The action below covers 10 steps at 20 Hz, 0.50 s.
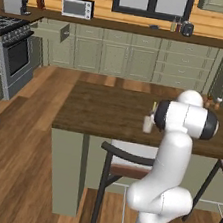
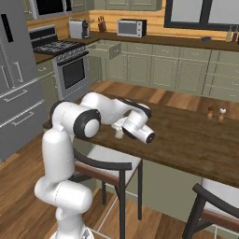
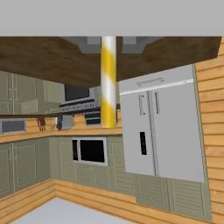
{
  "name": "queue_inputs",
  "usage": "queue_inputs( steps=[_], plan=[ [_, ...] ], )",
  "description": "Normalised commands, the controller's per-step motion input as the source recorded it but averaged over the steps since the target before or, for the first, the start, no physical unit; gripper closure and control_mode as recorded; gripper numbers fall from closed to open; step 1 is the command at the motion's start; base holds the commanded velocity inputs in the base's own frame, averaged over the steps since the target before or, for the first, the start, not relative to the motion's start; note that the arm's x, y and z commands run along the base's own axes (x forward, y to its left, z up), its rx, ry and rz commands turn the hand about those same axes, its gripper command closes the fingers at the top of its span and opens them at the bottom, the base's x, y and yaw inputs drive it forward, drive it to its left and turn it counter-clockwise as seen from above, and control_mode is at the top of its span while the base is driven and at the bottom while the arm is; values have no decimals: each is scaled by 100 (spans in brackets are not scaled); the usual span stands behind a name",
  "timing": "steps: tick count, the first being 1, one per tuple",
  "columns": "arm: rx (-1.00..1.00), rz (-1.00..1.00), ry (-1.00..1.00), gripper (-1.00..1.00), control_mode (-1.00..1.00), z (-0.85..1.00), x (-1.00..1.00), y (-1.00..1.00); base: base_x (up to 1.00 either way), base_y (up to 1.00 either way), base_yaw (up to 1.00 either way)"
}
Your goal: Take a straw from the drawer in front and place it inside the glass cup on the dining counter.
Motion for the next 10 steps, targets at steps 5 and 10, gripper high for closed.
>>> queue_inputs(
  steps=[5, 10],
  plan=[
    [-1, 0, 0, -100, -100, -14, -6, 0, 0, 0, 0],
    [0, 0, 0, -100, -100, -4, -2, 0, 0, 0, 0]
  ],
)
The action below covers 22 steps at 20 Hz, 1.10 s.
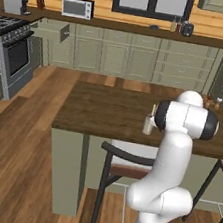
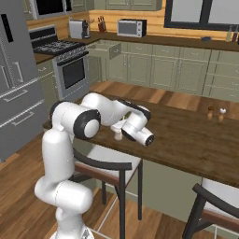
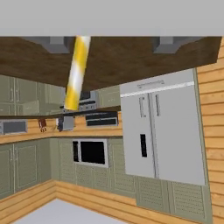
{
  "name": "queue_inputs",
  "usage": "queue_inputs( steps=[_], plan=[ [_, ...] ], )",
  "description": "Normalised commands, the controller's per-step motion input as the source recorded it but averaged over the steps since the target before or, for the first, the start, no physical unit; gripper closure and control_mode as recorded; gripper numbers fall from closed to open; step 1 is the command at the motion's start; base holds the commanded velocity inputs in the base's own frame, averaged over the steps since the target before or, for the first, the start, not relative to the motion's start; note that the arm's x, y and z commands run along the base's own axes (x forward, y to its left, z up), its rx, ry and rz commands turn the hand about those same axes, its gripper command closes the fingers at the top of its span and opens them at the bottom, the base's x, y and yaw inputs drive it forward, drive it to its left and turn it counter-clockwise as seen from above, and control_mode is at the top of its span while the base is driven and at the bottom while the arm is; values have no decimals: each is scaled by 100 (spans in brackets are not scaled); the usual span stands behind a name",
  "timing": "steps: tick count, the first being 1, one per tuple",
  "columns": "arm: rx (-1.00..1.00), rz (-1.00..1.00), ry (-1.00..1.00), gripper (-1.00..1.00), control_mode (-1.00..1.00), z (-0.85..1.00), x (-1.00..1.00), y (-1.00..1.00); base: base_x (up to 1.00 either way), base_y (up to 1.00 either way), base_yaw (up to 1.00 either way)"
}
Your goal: Take a straw from the drawer in front and place it inside the glass cup on the dining counter.
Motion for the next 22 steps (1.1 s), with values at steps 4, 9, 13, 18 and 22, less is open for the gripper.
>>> queue_inputs(
  steps=[4, 9, 13, 18, 22],
  plan=[
    [0, 0, 0, -100, -100, 0, -16, 0, 0, 0, 0],
    [0, 0, 0, -100, -100, 0, -19, 0, 0, 0, 0],
    [0, 0, -7, -100, -100, 7, -28, 0, 0, 0, 0],
    [-2, 0, -6, -100, -100, 47, -41, 0, 0, 0, 0],
    [-4, 0, -2, -100, -100, 93, -35, 0, 0, 0, 0]
  ],
)
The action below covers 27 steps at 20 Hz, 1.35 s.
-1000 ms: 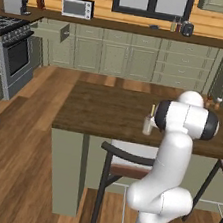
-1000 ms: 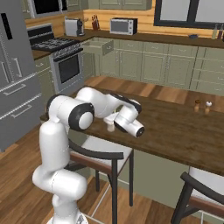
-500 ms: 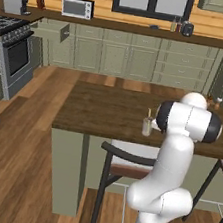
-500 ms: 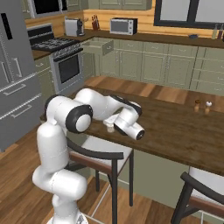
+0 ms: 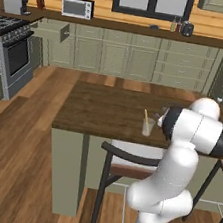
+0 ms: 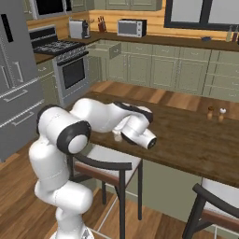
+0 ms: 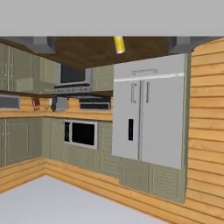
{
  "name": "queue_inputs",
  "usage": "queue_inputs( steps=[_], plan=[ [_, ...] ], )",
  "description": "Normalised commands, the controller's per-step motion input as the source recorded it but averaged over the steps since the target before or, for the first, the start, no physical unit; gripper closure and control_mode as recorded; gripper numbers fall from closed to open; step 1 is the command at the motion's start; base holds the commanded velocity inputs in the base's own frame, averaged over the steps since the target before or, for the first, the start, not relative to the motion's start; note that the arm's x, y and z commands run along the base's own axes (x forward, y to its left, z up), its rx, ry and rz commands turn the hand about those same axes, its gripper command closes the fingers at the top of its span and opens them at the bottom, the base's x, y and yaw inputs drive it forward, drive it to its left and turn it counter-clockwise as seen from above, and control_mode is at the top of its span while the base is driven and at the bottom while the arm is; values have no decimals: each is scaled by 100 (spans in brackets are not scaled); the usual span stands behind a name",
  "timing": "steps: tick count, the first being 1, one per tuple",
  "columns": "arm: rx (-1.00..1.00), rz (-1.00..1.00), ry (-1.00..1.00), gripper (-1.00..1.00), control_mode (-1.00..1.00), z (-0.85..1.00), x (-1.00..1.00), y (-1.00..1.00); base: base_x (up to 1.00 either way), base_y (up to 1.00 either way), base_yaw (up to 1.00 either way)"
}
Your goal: Take a straw from the drawer in front and place it inside the glass cup on the dining counter.
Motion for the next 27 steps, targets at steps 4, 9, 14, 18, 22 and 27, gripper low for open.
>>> queue_inputs(
  steps=[4, 9, 14, 18, 22, 27],
  plan=[
    [-12, 0, 0, -100, -100, 100, -16, 1, 0, 0, 0],
    [-24, 0, 9, -100, -100, 95, -34, 15, 0, 0, 0],
    [-35, -2, 23, -100, -100, 42, -64, 39, 0, 0, 0],
    [-38, -7, 40, -100, -100, 12, -50, 59, 0, 0, 0],
    [-39, -11, 48, -100, -100, 0, -44, 75, 0, 0, 0],
    [-39, -12, 45, -100, -100, -10, -46, 90, 0, 0, 0]
  ],
)
